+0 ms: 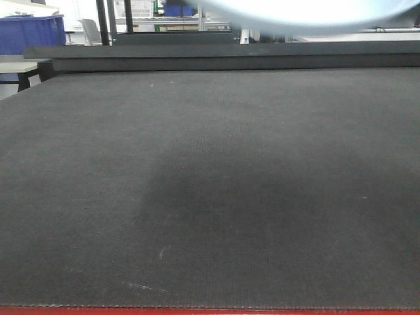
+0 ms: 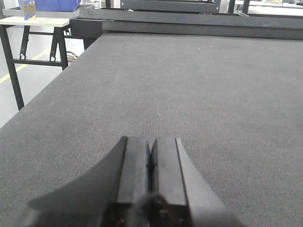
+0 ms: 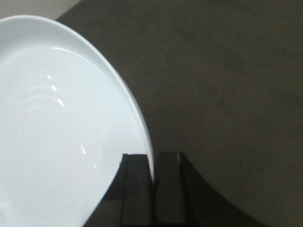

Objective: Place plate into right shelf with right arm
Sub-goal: 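Lift the white plate off the table with the right gripper, then drive the base away from the table toward the blue-bin shelving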

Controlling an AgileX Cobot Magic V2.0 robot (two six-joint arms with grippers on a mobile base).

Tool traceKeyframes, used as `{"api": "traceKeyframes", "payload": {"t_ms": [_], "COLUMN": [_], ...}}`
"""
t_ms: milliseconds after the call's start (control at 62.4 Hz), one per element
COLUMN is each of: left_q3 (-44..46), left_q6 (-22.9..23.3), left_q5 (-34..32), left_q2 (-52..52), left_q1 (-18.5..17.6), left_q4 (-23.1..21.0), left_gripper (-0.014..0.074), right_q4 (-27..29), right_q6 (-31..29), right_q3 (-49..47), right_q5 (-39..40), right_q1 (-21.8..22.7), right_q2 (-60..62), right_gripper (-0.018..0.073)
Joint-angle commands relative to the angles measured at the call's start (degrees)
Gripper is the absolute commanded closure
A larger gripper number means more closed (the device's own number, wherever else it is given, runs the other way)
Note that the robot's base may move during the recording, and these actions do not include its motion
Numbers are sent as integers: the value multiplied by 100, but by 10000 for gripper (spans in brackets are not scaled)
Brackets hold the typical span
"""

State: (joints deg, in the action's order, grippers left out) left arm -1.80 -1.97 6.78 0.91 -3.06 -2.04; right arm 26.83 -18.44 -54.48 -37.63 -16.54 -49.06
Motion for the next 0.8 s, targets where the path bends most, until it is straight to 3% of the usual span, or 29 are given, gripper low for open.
{"api": "traceKeyframes", "payload": {"t_ms": [0, 465, 785], "left_q3": [-57, -57, -57], "left_q6": [16, 16, 16], "left_q5": [-502, -502, -502], "left_q2": [36, 36, 36], "left_q1": [6, 6, 6], "left_q4": [-35, -35, -35], "left_gripper": [643, 643, 643], "right_q4": [18, -169, -174], "right_q6": [-46, -46, -46], "right_q3": [87, 1942, 3310], "right_q5": [594, 1373, 3379], "right_q1": [35, 35, 35], "right_q2": [729, 3798, 5037], "right_gripper": [503, 503, 503]}}
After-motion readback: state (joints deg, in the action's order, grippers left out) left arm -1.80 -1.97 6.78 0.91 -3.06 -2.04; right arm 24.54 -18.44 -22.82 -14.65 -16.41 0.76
